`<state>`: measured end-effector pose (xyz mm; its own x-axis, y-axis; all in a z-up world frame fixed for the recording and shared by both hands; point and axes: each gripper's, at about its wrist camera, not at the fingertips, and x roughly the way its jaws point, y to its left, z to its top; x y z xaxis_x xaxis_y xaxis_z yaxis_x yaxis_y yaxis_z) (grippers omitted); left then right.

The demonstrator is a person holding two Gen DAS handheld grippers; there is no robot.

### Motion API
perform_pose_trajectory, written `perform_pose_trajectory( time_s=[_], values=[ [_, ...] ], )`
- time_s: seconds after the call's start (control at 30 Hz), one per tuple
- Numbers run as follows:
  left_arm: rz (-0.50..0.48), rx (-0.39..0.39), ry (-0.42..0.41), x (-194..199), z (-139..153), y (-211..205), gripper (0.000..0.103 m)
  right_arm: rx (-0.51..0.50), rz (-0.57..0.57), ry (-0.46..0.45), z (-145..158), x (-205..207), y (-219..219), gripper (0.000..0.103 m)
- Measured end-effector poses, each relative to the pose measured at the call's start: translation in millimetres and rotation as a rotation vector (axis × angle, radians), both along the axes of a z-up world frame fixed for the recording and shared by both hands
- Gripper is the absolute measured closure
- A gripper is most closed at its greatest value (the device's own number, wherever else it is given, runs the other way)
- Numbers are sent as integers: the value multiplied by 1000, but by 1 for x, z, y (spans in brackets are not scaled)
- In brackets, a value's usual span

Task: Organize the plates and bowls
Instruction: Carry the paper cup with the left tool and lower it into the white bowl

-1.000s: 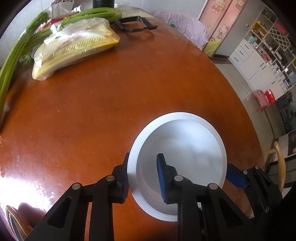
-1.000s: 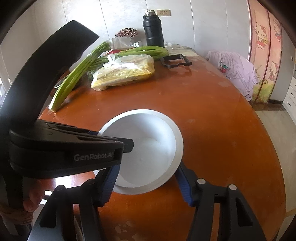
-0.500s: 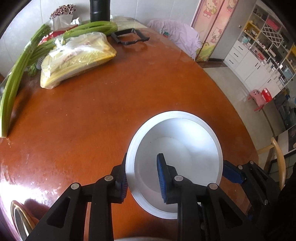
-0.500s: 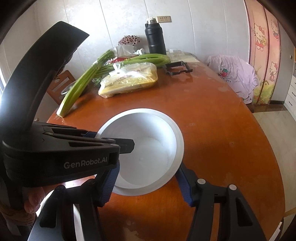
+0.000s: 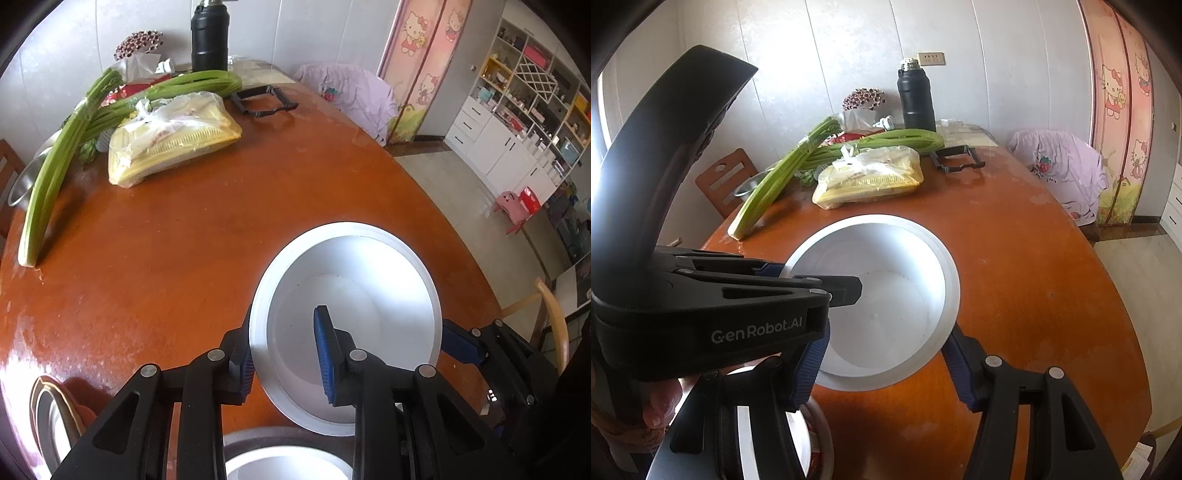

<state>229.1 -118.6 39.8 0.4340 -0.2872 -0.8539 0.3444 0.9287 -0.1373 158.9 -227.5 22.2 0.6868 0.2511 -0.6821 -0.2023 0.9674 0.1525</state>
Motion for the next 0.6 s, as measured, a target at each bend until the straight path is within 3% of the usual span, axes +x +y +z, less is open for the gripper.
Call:
perform_pose_trajectory(
  time_s=[0.6],
  values=[
    [-2,-28,-67,-40,35,16,74,-13,23,-71,30,-37,12,43]
  ],
)
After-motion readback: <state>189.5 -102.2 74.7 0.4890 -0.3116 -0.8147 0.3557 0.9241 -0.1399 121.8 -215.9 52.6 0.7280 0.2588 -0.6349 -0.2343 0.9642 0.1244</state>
